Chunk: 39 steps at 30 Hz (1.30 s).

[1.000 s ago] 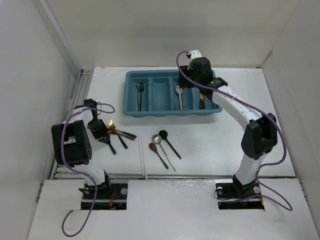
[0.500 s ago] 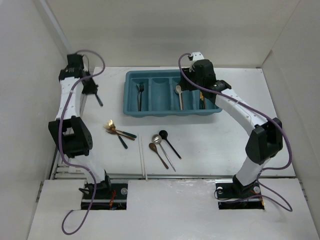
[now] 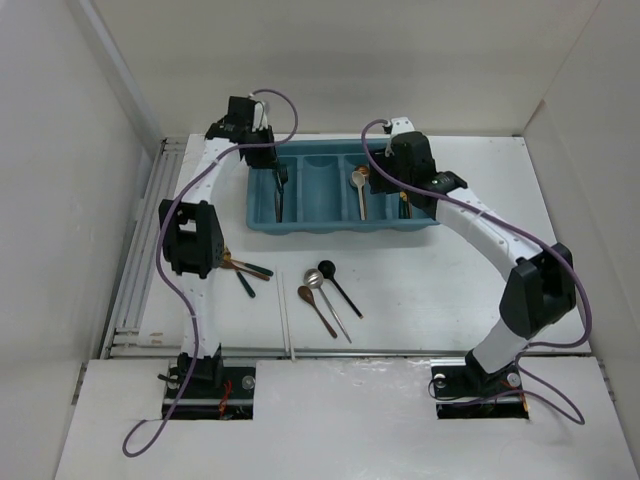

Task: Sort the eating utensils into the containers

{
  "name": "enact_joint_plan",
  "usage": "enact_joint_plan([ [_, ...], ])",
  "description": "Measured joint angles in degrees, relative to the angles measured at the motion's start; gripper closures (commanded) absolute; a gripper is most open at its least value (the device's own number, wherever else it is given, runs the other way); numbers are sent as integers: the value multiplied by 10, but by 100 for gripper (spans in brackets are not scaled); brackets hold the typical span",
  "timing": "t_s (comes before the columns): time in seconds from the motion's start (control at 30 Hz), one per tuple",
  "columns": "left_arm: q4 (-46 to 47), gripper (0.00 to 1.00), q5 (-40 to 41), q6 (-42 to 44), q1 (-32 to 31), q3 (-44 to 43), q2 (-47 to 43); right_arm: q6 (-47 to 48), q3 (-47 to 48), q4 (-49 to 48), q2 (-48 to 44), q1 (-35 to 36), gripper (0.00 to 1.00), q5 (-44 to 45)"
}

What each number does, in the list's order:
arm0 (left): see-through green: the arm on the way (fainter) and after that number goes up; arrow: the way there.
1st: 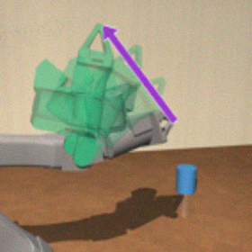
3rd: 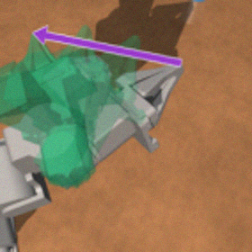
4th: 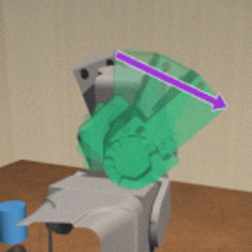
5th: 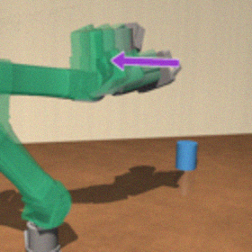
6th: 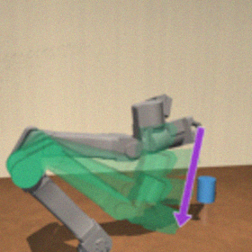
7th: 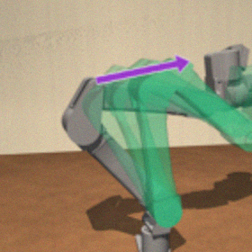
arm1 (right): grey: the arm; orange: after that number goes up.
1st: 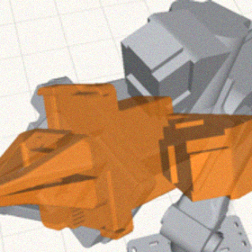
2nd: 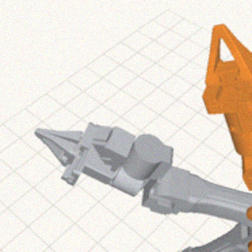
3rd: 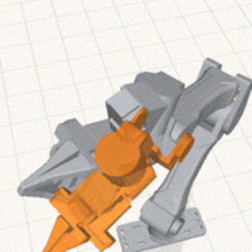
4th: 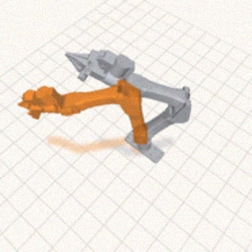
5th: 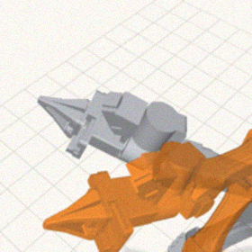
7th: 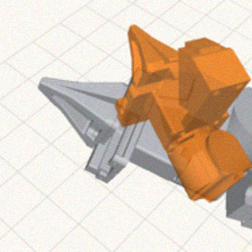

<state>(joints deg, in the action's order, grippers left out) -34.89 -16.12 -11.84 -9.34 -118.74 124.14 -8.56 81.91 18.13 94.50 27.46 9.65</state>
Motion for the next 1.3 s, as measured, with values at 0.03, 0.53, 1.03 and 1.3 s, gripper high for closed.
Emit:
enact_joint_plan([
  [0.03, -1, 74, -1, 3, -1, 10, 6, 0, -3, 2, -1, 0, 36, 3],
  [0.53, -19, 81, 73, 48, 21, 263, -172, 0, -28, 7, -26, 0, 36, 11],
  [1.03, -73, 81, 70, 63, 111, 508, -247, -9, -50, 8, -39, 14, 36, 25],
  [1.3, -61, 76, 67, 48, 47, 516, -247, -10, -61, 20, -68, 17, 36, 52],
])
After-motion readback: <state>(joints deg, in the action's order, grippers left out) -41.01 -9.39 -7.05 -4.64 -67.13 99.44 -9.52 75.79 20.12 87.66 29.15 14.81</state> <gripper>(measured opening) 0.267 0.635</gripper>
